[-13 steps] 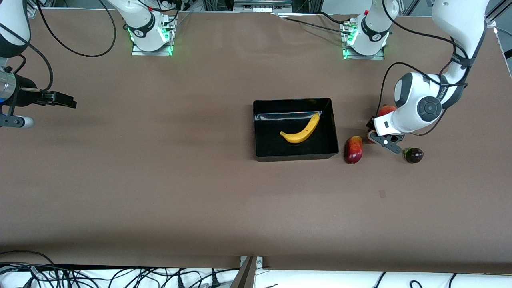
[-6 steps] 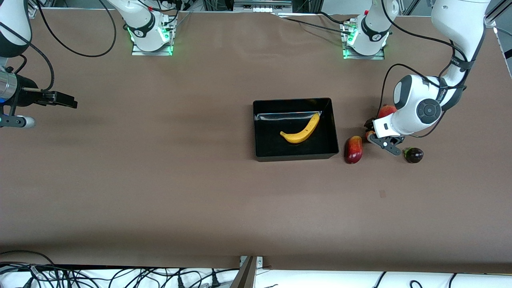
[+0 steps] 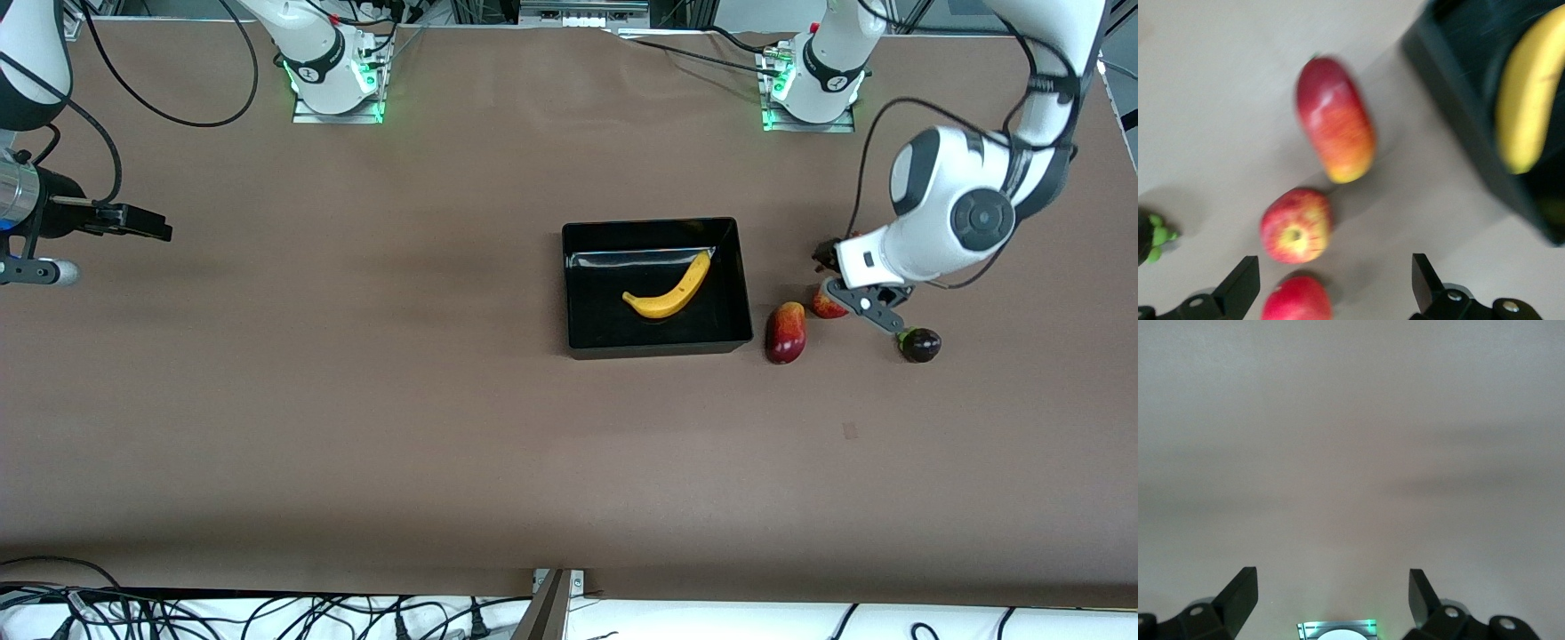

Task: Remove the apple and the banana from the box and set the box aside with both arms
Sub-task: 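Move the left gripper back into the box and grasp the banana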

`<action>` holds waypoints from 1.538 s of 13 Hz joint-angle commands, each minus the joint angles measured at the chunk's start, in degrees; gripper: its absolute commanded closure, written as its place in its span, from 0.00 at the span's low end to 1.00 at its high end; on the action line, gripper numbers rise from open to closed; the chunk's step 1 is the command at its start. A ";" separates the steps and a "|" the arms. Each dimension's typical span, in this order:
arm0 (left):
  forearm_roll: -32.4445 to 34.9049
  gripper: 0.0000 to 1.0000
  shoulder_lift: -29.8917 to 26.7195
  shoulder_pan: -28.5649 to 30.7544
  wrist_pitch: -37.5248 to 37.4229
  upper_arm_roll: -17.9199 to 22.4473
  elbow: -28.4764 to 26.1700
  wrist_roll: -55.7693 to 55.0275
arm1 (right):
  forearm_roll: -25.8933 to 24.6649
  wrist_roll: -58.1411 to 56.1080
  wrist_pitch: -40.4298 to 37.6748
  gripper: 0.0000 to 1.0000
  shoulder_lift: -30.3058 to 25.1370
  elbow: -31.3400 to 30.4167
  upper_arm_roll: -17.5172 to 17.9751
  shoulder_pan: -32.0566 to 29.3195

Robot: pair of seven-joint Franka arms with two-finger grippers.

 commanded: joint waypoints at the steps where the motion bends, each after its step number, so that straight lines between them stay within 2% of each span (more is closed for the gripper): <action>1: -1.72 0.00 -1.20 -6.26 -1.14 0.25 0.51 -8.23 | -0.61 -0.43 -0.58 0.00 0.29 0.54 0.12 -0.25; 4: -1.72 0.00 -0.06 -12.24 -0.70 -0.97 2.17 -22.65 | -0.61 -0.43 -0.14 0.00 0.38 0.63 0.12 -0.25; 9: -1.54 0.00 4.41 -19.71 -0.44 -1.60 6.39 -34.28 | -0.61 -0.43 0.04 0.00 0.90 0.71 0.12 -0.25; 12: -1.01 0.00 8.19 -21.39 3.07 -1.60 6.84 -33.68 | -0.61 -0.43 0.04 0.00 0.91 0.71 0.12 -0.25; 20: -0.66 0.00 12.59 -21.66 5.61 -0.98 7.20 -31.14 | -0.78 -0.52 0.74 0.00 0.90 0.72 -0.14 -0.42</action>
